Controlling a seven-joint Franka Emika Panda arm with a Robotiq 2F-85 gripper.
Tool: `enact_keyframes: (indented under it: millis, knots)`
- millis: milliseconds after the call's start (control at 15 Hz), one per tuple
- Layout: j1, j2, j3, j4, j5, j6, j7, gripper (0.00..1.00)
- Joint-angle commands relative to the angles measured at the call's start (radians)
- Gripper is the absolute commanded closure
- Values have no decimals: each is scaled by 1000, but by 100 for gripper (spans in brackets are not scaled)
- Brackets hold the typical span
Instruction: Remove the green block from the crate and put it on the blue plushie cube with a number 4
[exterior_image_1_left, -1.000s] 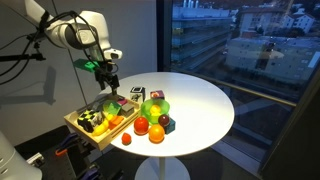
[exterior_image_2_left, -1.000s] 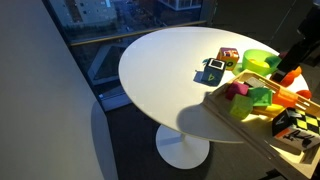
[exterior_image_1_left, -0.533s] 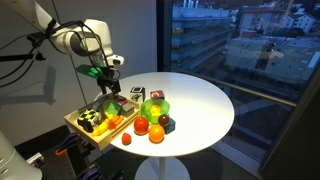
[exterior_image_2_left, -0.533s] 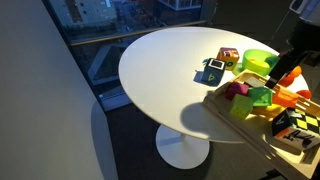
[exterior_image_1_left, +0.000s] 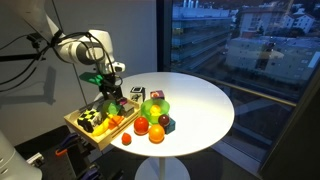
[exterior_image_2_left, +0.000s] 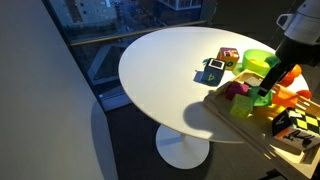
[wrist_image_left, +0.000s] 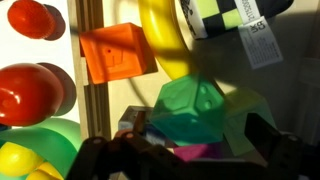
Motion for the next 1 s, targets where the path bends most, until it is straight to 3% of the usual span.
enact_keyframes:
  millis: [0, 400, 533, 733, 933]
  knots:
    - [7, 40, 2, 22, -66, 36, 61, 0]
    - [15, 86, -4, 38, -116, 59, 93, 0]
    - [18, 97, -5, 43, -120, 60, 100, 26]
    - [21, 109, -8, 55, -128, 57, 109, 50]
    - [22, 98, -8, 55, -124, 54, 108, 57]
